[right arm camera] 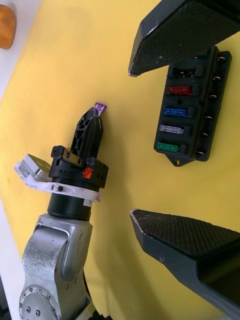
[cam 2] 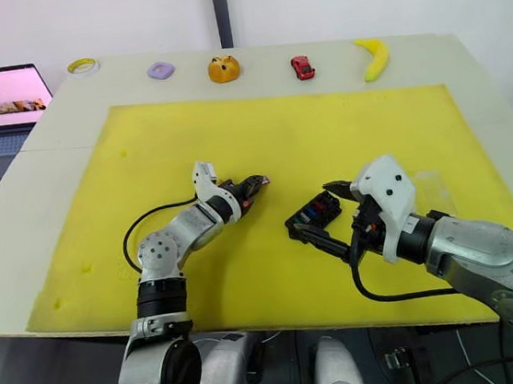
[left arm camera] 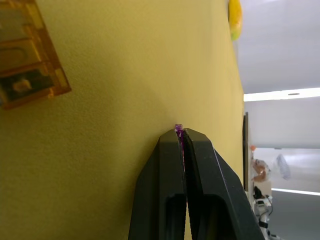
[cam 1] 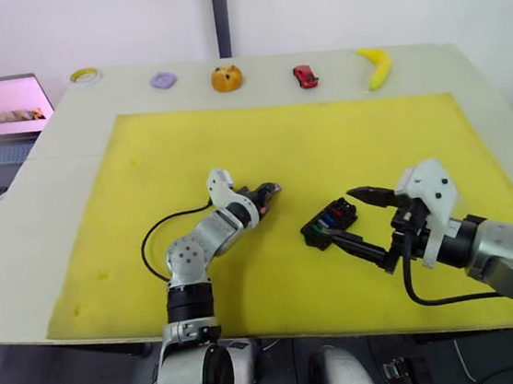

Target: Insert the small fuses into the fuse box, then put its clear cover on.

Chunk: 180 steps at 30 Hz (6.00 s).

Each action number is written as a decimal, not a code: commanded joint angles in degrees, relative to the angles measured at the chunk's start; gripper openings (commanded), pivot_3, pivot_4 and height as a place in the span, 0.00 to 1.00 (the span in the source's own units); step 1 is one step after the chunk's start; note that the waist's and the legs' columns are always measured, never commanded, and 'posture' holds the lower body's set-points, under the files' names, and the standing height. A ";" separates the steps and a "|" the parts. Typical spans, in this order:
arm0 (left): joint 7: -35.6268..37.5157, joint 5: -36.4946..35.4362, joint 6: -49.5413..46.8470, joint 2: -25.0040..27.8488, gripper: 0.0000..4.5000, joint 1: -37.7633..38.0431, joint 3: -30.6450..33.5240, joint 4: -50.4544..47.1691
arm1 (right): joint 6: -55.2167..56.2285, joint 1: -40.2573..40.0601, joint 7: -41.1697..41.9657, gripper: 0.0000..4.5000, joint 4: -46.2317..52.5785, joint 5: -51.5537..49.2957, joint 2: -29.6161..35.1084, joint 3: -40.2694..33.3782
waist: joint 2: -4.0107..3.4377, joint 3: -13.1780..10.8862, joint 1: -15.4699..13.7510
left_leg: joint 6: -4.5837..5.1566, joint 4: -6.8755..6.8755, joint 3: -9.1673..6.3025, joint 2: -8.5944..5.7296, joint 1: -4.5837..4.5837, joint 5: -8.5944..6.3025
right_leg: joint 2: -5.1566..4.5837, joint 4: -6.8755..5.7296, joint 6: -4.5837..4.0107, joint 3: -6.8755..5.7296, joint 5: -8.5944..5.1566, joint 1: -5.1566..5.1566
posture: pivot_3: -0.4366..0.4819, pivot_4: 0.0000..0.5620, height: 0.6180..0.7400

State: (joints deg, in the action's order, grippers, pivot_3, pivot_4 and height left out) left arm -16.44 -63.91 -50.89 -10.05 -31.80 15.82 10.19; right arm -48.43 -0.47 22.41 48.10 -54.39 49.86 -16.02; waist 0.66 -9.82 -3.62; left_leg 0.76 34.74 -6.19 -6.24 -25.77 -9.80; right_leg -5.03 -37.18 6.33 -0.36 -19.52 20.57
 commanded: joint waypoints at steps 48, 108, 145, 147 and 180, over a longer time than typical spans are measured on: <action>5.70 -35.72 -2.01 12.27 0.00 -10.21 -3.12 -9.11 | 14.13 25.57 -42.14 0.59 -18.84 -27.66 -42.04 9.73 | 0.03 -0.11 1.69 | -0.17 0.22 0.00 -0.06 -0.67 0.40 | 0.06 -1.02 0.13 0.13 0.13 0.83 | 0.48 0.27 0.96; 19.94 -29.22 -10.88 29.89 0.99 -8.89 -6.15 -9.62 | 12.95 25.68 -36.44 0.00 -14.64 -24.58 -32.85 7.65 | -0.05 -0.08 3.40 | -0.25 0.23 0.01 -0.06 -0.63 0.46 | 0.18 -1.27 0.12 0.22 0.12 0.87 | 0.48 0.27 0.96; 87.07 43.36 31.30 40.31 0.99 -13.81 -34.52 -8.45 | 9.58 3.21 -7.15 0.00 -11.06 14.70 -11.82 12.16 | -0.18 -0.12 3.00 | -0.03 0.12 0.02 -0.01 -0.61 0.32 | 0.07 -1.06 0.00 0.19 0.06 0.80 | 0.48 0.27 0.96; 87.16 43.62 31.12 40.10 0.99 -13.79 -34.46 -8.67 | 9.67 3.49 -6.62 0.00 -11.71 15.65 -12.39 12.27 | -0.18 -0.12 3.00 | -0.03 0.13 0.02 -0.01 -0.61 0.32 | 0.07 -1.08 0.00 0.18 0.06 0.80 | 0.48 0.27 0.96; 87.15 45.03 30.04 38.56 0.99 -13.79 -33.81 -9.67 | 10.36 5.66 3.14 0.00 -16.38 24.49 -15.14 12.21 | -0.20 -0.11 3.03 | -0.21 0.35 0.01 -0.02 -0.59 0.43 | 0.11 -1.37 0.01 0.18 0.06 0.79 | 0.48 0.27 0.96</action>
State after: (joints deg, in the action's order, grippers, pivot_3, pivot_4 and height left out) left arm 70.80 -19.12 -20.94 28.65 -44.64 -19.42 2.14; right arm -38.71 4.65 25.11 31.10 -30.00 34.91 -2.84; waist 0.47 -9.93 -0.59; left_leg 0.55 35.10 -6.18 -6.26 -26.36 -9.38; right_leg -4.92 -38.55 6.34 -0.18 -19.46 21.36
